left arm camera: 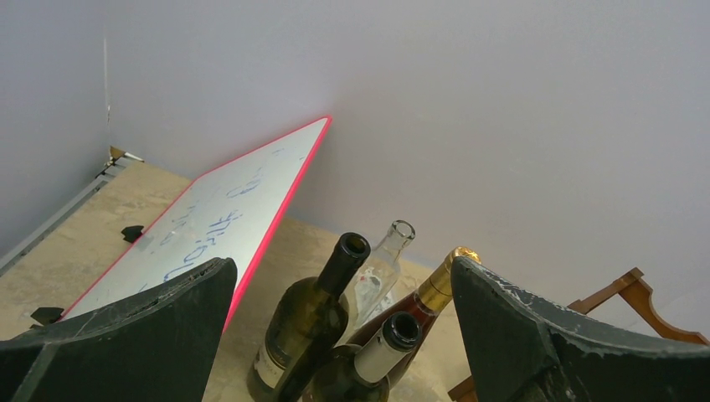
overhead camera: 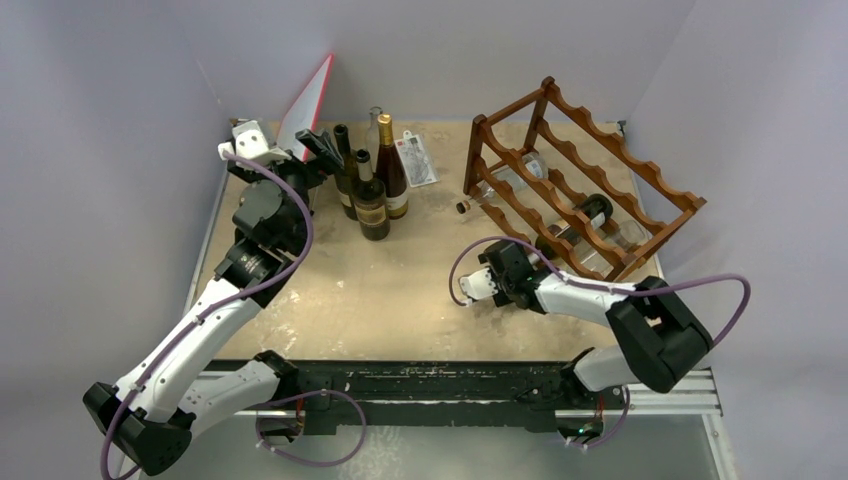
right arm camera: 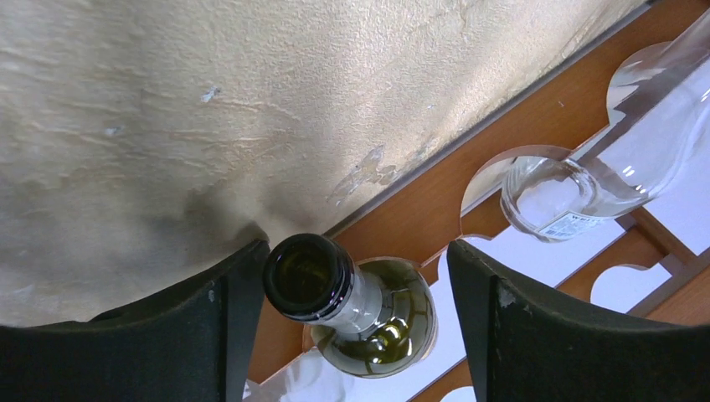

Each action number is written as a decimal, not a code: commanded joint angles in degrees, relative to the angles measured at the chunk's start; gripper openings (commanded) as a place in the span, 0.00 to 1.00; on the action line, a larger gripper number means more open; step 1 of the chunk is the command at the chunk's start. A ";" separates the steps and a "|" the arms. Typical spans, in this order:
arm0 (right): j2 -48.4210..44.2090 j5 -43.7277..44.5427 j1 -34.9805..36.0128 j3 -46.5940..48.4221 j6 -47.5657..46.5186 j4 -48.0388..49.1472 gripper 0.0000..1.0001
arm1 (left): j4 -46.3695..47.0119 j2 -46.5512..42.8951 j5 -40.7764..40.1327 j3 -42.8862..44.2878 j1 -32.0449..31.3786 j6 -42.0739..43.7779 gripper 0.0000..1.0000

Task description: Take the wine bottle off the wine rack

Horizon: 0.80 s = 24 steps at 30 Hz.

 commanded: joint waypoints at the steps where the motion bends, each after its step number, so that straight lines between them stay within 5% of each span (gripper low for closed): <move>1: 1.76 2.96 -0.63 0.54 -2.36 4.66 0.76 | 1.94 -1.00 -0.93 1.33 -0.60 1.42 1.00; 6: 3.16 3.74 -1.42 0.33 -3.13 6.57 0.71 | 1.99 -0.99 -1.02 1.33 -0.76 1.46 1.00; 24: -1.23 -0.52 -0.78 -0.16 -3.44 2.96 0.26 | 2.03 -0.75 -0.78 1.33 -0.89 1.42 1.00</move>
